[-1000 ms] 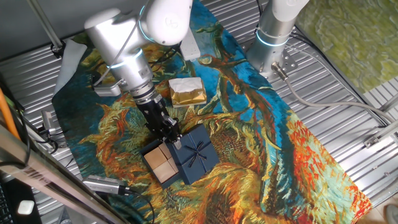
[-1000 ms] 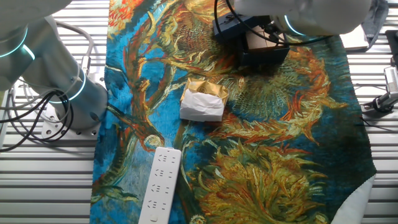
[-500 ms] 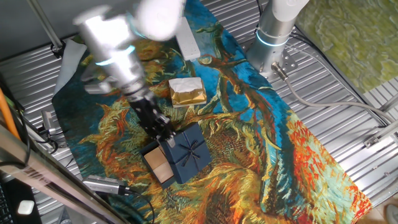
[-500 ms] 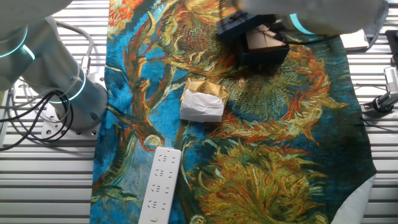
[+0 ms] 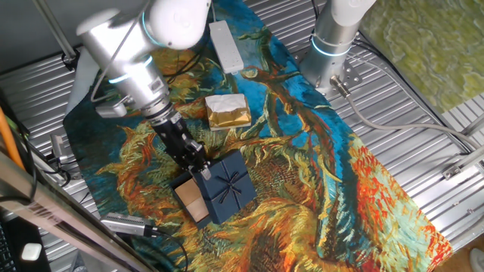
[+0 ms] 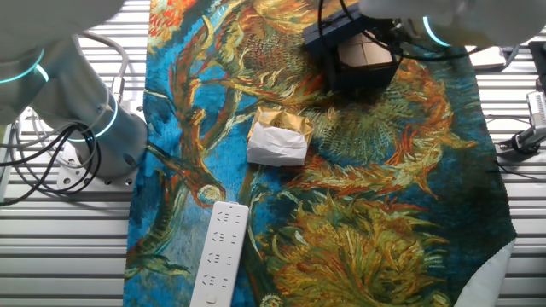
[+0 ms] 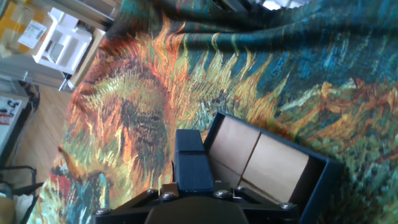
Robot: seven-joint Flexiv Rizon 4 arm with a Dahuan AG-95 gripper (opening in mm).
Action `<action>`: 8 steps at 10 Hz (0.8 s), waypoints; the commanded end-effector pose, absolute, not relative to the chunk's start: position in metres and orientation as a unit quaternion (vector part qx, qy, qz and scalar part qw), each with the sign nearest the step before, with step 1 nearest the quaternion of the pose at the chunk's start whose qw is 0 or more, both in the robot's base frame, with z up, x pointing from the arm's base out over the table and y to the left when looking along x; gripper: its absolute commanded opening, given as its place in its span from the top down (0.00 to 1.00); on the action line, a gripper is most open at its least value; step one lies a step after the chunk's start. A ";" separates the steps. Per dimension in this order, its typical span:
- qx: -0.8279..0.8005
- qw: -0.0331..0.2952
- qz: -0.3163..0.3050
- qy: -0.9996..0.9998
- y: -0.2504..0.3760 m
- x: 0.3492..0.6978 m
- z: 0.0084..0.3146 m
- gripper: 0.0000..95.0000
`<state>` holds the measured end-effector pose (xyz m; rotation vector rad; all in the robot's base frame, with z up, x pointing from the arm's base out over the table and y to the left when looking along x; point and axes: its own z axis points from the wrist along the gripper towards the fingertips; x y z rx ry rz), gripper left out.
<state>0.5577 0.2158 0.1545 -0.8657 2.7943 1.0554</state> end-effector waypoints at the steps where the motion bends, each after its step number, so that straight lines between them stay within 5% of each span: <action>1: -0.288 0.011 0.335 0.897 0.217 0.560 0.154 1.00; 8: -0.301 0.004 0.286 0.910 0.217 0.560 0.154 1.00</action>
